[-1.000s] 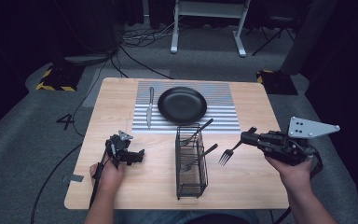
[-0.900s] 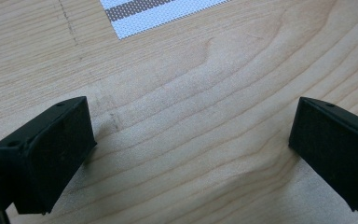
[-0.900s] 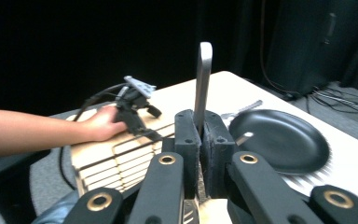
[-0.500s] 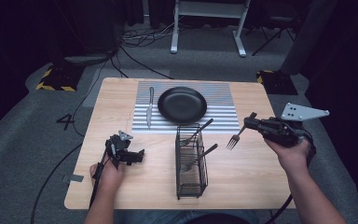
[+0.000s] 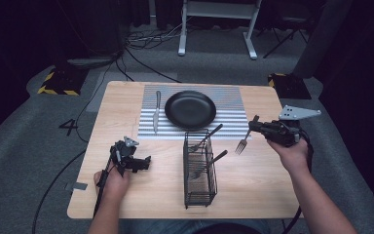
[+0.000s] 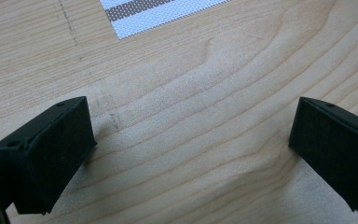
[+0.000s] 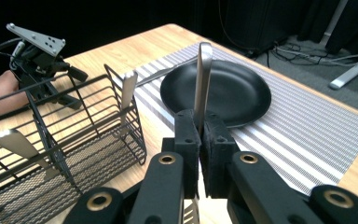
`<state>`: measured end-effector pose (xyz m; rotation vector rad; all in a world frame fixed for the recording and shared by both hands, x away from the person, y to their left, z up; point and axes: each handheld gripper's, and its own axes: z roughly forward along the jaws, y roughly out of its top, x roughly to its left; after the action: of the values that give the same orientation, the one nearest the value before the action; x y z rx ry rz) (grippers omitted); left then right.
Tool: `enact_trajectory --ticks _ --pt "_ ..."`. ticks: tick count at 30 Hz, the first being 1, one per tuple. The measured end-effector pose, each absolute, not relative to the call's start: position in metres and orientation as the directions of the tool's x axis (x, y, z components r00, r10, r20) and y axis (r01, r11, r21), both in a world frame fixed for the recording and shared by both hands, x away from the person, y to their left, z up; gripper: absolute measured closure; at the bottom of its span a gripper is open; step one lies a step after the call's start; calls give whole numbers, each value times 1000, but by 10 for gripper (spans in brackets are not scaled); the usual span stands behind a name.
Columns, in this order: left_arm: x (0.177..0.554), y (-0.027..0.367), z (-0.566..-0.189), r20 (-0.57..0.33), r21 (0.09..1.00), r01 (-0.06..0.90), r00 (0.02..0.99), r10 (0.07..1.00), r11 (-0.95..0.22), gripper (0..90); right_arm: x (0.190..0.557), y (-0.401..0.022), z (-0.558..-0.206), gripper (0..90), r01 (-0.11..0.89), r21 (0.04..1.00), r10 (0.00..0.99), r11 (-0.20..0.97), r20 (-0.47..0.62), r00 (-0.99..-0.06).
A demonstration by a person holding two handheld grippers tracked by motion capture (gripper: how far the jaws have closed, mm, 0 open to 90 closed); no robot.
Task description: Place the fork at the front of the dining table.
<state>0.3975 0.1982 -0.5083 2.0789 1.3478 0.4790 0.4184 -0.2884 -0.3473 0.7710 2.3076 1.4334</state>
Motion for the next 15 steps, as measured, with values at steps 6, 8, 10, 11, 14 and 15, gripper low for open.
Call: enact_trajectory --ticks 6,8,10,11,14,15 --pt "397 198 -508 -26 661 689 417 909 -297 1 422 -284 -358 857 293 886 591 361 26 -806" --pt "397 198 -508 -26 661 689 417 909 -297 1 423 -283 -361 857 300 882 591 363 32 -806" --pt "397 198 -508 -26 661 689 417 909 -297 1 424 -283 -364 857 306 881 591 362 37 -806" --pt "397 198 -508 -26 661 689 417 909 -297 1 424 -283 -365 857 307 880 590 361 39 -806" --pt "397 198 -508 -26 661 689 417 909 -297 1 426 -281 -369 855 321 873 591 368 47 -805" --pt "397 198 -508 -26 661 689 417 909 -297 1 426 -280 -370 854 323 871 591 371 47 -805"
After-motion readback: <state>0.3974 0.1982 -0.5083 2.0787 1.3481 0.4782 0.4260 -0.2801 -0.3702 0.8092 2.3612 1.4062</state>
